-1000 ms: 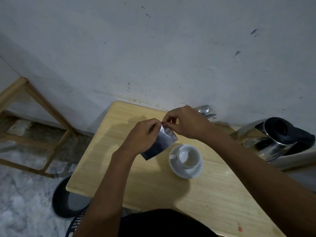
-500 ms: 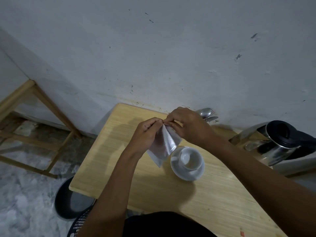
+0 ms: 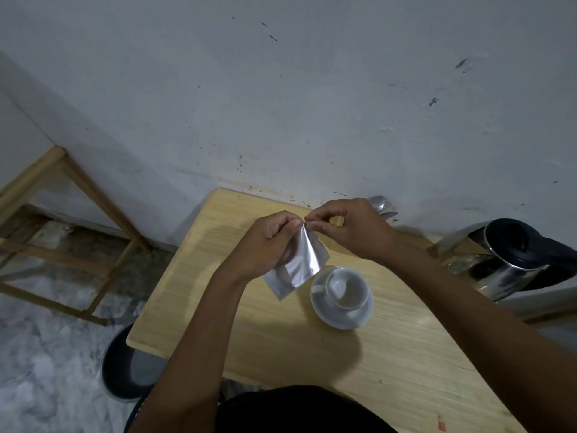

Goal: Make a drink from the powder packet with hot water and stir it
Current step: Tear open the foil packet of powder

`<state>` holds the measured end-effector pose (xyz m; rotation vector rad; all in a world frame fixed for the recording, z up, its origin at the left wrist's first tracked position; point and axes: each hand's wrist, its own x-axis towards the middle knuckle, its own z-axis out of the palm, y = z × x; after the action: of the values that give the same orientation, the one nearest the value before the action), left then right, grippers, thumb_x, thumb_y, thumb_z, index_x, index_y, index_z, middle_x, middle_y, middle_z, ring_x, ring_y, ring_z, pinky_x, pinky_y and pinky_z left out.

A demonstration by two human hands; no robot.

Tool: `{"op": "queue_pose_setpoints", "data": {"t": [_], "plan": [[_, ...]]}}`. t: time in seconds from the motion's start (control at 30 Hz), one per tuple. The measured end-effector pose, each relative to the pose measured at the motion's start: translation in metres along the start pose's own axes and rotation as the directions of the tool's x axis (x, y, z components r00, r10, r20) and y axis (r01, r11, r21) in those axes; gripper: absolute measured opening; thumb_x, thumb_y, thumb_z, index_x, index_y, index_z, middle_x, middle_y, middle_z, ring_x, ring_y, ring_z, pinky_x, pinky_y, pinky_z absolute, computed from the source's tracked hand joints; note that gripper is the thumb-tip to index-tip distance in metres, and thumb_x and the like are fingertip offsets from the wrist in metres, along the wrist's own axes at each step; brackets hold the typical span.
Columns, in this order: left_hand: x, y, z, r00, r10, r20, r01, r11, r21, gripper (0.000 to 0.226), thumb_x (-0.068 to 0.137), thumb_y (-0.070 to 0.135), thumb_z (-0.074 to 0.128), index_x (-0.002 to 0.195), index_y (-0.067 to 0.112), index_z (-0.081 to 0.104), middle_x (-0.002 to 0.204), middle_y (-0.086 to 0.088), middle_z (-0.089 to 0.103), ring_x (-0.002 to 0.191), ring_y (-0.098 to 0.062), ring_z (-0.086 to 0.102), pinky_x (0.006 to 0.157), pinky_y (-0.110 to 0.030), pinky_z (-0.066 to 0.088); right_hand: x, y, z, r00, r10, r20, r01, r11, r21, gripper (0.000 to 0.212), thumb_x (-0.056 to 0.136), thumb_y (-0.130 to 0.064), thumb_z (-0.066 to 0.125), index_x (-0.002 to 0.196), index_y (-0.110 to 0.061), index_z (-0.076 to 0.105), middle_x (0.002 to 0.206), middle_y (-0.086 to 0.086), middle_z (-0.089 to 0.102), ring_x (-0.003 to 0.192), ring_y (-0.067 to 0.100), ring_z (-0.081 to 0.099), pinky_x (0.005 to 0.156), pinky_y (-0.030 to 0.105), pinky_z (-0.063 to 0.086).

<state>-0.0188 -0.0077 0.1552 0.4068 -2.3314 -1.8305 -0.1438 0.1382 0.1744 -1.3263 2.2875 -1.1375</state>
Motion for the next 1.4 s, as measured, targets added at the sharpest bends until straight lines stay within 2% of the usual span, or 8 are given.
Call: {"op": "queue_pose_setpoints", "data": {"t": [0.13,0.33,0.47,0.6,0.93,1.13,1.3,1.4], "plan": [[0.000,0.002,0.005,0.999,-0.012,0.044,0.017,0.994,-0.111,0.022,0.097,0.022,0.049,0.086,0.009,0.063,0.063,0.014,0.057,0.057,0.001,0.048,0.056,-0.008,0.039,0.004,-0.001,-0.007,0.995,-0.089,0.038,0.094,0.983,-0.155,0.008,0.086,-0.017,0.074,0.093,-0.018,0.078,0.082,-0.006,0.070,0.071,0.008,0.058,0.070,0.021,0.045],[0.009,-0.005,0.006,0.998,0.027,0.049,-0.022,0.996,-0.089,0.023,0.097,0.020,0.048,0.091,0.014,0.070,0.076,-0.002,0.061,0.070,-0.009,0.052,0.064,-0.014,0.042,-0.003,0.002,0.000,0.961,-0.272,-0.041,0.252,0.931,-0.265,0.006,0.085,-0.011,0.072,0.090,-0.010,0.074,0.081,0.002,0.070,0.074,0.017,0.058,0.068,0.038,0.052],[0.011,-0.015,0.001,1.000,0.003,-0.029,-0.007,0.988,-0.155,0.023,0.096,0.017,0.050,0.085,0.019,0.070,0.077,-0.005,0.057,0.072,-0.013,0.049,0.064,-0.016,0.041,-0.015,0.007,0.009,0.865,-0.483,-0.140,0.396,0.826,-0.401,0.011,0.088,-0.009,0.065,0.089,-0.001,0.074,0.085,0.009,0.072,0.078,0.023,0.061,0.073,0.030,0.049],[0.011,-0.019,-0.012,0.998,-0.040,-0.054,0.032,0.988,-0.150,0.023,0.094,0.019,0.052,0.079,0.026,0.068,0.056,0.010,0.054,0.055,-0.008,0.043,0.053,-0.014,0.036,-0.026,0.012,0.012,0.839,-0.499,-0.214,0.382,0.823,-0.421,0.011,0.088,-0.005,0.066,0.092,0.000,0.074,0.086,0.011,0.071,0.079,0.023,0.062,0.077,0.028,0.048],[0.005,-0.036,-0.013,0.982,-0.079,-0.171,0.043,0.978,-0.202,0.024,0.095,0.019,0.052,0.076,0.022,0.065,0.051,0.015,0.048,0.053,0.000,0.041,0.056,-0.007,0.038,-0.062,0.012,0.026,0.824,-0.241,-0.513,0.165,0.968,-0.188,0.009,0.085,-0.002,0.068,0.091,-0.003,0.074,0.086,0.001,0.069,0.084,0.007,0.061,0.083,0.010,0.043],[-0.003,-0.056,-0.022,0.946,-0.169,-0.279,0.113,0.972,-0.204,0.021,0.096,0.025,0.050,0.086,0.017,0.067,0.049,0.018,0.054,0.051,0.005,0.047,0.060,-0.010,0.041,-0.080,0.008,0.033,0.755,0.189,-0.628,-0.077,0.976,0.202,0.018,0.090,-0.005,0.067,0.097,-0.022,0.068,0.091,-0.007,0.071,0.088,-0.001,0.065,0.077,0.010,0.048],[-0.017,-0.068,-0.028,0.942,-0.165,-0.293,0.133,0.983,-0.129,0.019,0.095,0.026,0.051,0.087,0.025,0.069,0.073,0.017,0.064,0.069,0.010,0.055,0.064,-0.003,0.042,-0.060,0.034,0.053,0.820,0.498,-0.282,-0.426,0.860,0.279,0.009,0.091,-0.022,0.067,0.099,-0.024,0.070,0.089,-0.009,0.072,0.082,0.002,0.066,0.072,0.016,0.049],[-0.025,-0.078,-0.029,0.949,-0.165,-0.269,0.141,0.984,-0.108,0.020,0.095,0.026,0.051,0.095,0.018,0.069,0.088,0.007,0.069,0.083,-0.001,0.061,0.074,-0.009,0.046,-0.034,0.054,0.082,0.827,0.552,-0.105,-0.542,0.833,0.111,0.006,0.088,-0.026,0.069,0.093,-0.028,0.066,0.080,-0.012,0.068,0.076,0.009,0.066,0.067,0.028,0.052]]}}
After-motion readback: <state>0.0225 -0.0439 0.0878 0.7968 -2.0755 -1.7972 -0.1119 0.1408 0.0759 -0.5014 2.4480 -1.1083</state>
